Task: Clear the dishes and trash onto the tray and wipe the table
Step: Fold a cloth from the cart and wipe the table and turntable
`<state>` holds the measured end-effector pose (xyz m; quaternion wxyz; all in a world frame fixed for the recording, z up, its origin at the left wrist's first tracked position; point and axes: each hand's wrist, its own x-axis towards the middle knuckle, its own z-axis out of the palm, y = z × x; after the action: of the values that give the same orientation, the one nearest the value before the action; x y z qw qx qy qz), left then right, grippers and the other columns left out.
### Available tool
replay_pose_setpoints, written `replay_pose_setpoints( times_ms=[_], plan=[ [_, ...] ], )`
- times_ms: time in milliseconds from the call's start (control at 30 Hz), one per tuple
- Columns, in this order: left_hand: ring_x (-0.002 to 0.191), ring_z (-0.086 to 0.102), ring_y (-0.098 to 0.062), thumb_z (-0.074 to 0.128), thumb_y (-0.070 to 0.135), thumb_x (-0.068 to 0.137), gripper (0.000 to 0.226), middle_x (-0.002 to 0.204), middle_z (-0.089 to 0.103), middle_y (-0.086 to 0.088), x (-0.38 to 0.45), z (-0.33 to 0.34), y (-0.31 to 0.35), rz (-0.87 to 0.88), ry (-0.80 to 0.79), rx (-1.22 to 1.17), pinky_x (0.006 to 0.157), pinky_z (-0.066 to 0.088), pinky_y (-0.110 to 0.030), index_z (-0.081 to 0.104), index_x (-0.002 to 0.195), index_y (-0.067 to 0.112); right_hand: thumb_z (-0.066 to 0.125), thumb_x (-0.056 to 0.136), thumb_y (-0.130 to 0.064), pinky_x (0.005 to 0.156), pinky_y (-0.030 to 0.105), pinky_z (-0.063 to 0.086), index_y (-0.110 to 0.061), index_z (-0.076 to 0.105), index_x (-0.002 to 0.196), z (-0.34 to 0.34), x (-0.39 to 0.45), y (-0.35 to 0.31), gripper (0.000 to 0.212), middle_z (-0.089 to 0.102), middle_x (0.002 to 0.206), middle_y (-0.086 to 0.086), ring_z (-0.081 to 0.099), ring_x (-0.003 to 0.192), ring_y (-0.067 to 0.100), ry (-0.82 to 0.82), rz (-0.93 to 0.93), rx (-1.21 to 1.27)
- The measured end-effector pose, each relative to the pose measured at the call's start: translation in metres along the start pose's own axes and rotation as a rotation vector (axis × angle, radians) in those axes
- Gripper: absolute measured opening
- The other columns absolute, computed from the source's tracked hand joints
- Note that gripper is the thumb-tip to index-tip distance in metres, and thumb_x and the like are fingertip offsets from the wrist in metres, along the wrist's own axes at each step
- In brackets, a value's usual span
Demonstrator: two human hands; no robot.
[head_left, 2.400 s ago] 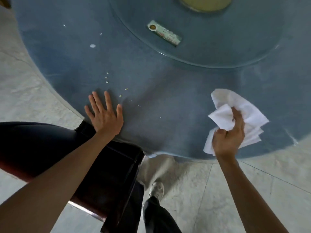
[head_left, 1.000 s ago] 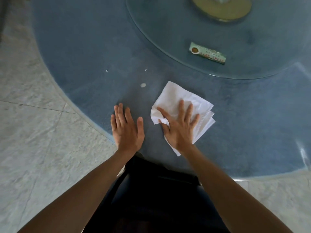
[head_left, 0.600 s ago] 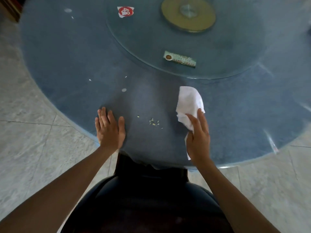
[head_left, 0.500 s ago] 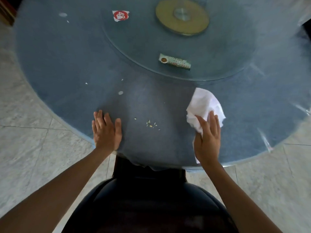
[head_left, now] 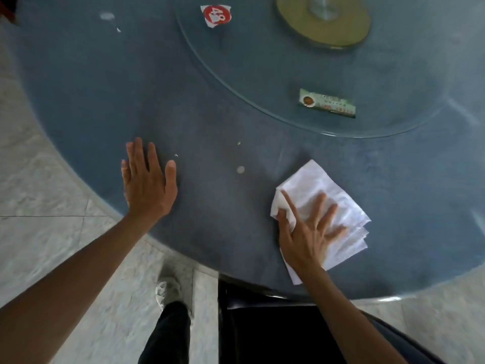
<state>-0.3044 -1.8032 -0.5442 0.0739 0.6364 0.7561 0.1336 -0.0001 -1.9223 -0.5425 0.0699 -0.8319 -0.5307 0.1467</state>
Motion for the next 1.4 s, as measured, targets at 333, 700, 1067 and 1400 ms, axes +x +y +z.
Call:
replay_pose_setpoints(
  times_ms=[333, 700, 1067, 1400],
  plan=[
    [0.154, 0.011, -0.033, 0.012, 0.053, 0.103, 0.075, 0.164, 0.02, -0.021, 0.094, -0.002, -0.084, -0.063, 0.03, -0.008, 0.125, 0.008, -0.05, 0.022, 0.156, 0.001, 0.024, 0.105, -0.065, 0.108, 0.073, -0.027, -0.068, 0.017, 0.15, 0.069, 0.082, -0.299, 0.045, -0.015, 0.172, 0.01, -0.026, 0.153, 0.045, -0.089, -0.192, 0.041],
    [0.152, 0.017, -0.035, 0.016, 0.053, 0.103, 0.074, 0.162, 0.024, -0.022, 0.094, -0.003, -0.085, -0.037, 0.025, -0.024, 0.122, 0.013, -0.054, 0.03, 0.153, 0.0, 0.05, 0.093, -0.061, 0.059, 0.018, 0.041, -0.029, 0.061, 0.077, -0.057, 0.027, -0.166, 0.038, 0.056, 0.061, -0.022, 0.05, 0.062, -0.009, 0.494, 0.215, 1.026],
    [0.154, 0.012, -0.034, 0.014, 0.052, 0.103, 0.075, 0.164, 0.019, -0.022, 0.092, -0.003, -0.085, -0.03, 0.001, -0.009, 0.123, 0.01, -0.054, 0.025, 0.155, 0.0, -0.002, 0.093, -0.083, 0.107, 0.062, -0.033, -0.084, -0.009, 0.133, 0.038, 0.081, -0.17, 0.041, -0.018, 0.171, 0.01, -0.026, 0.155, 0.036, 0.068, 0.359, 0.172],
    [0.155, 0.008, -0.031, 0.004, 0.055, 0.101, 0.081, 0.165, 0.015, -0.021, 0.094, -0.025, -0.084, -0.001, -0.145, -0.119, 0.123, 0.008, -0.051, 0.024, 0.156, -0.001, 0.002, 0.099, -0.074, 0.119, 0.061, -0.019, -0.065, 0.018, 0.152, 0.094, 0.126, -0.394, 0.056, -0.006, 0.174, 0.006, -0.018, 0.157, 0.034, -0.091, -0.194, 0.061]
  ],
)
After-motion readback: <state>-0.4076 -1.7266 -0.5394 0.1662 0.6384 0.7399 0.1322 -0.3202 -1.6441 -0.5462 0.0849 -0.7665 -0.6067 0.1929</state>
